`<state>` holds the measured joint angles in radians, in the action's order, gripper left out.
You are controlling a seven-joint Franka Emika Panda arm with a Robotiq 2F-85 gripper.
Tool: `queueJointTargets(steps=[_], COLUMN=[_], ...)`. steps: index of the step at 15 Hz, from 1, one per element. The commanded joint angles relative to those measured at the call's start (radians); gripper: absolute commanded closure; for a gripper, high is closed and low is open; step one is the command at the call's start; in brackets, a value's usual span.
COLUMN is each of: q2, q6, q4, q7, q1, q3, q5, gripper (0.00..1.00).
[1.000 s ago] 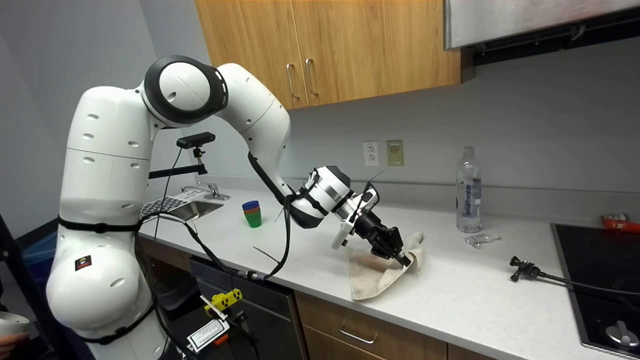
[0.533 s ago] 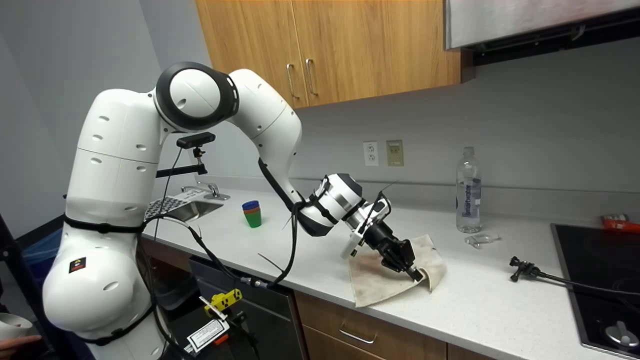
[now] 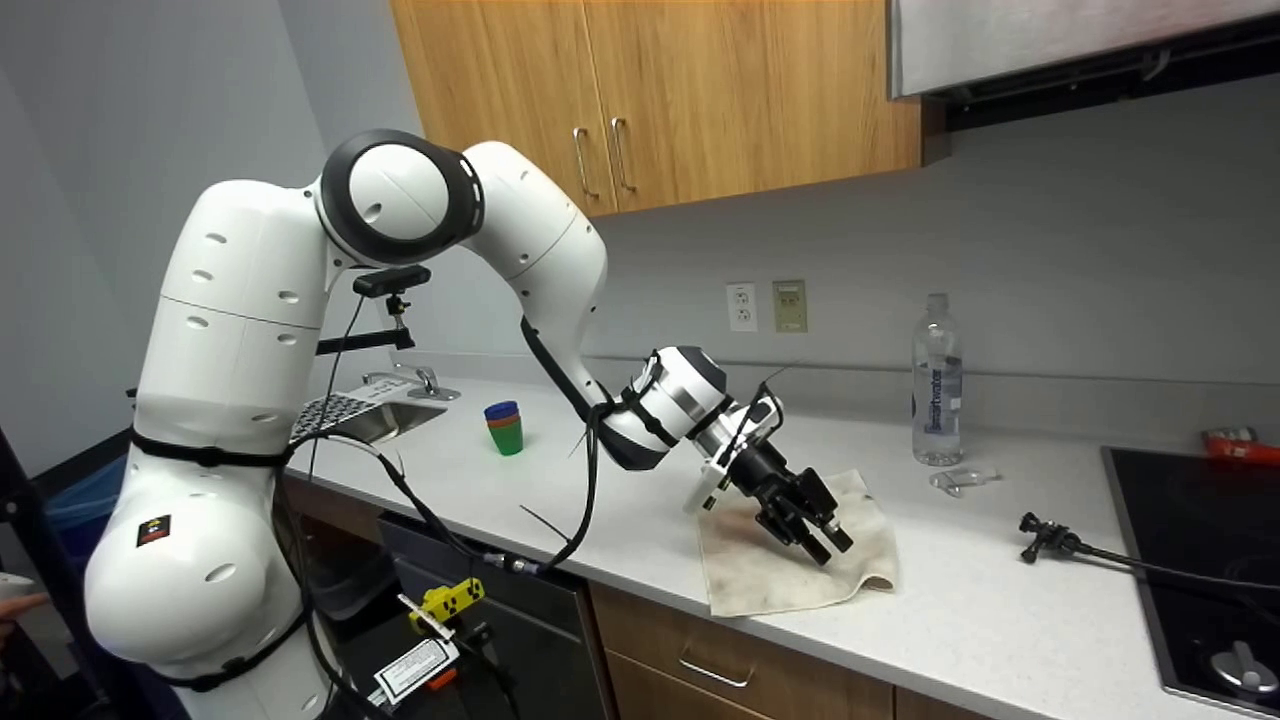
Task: Unfold the towel and lay it flat on the countertop
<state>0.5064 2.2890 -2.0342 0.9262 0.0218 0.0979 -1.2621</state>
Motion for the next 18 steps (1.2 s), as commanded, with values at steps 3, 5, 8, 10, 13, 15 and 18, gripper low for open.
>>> queueJointTargets(steps=[3,5,8,10,13,15,18], q2=[-0.107,-0.132,-0.153,-0.159,-0.157,-0.151,-0.141], q6=[0.027,0.114,0.286,0.385,0.455,0.476,0.464], q4=[-0.054,-0.066,-0.090,-0.108,-0.135,-0.154,-0.163], q7=[-0.039,-0.069,-0.129,-0.189,-0.306,-0.382,-0.463], q1=[-0.006,-0.026,-0.050,-0.059,-0.056,-0.088,-0.105], q3=[-0.054,-0.078,-0.093,-0.093,-0.092,-0.138,-0.182], q5=[0.012,0.041,0.104,0.171,0.299,0.377,0.465], gripper=[0.01,0.00,0.27,0.44,0.67,0.82,1.00])
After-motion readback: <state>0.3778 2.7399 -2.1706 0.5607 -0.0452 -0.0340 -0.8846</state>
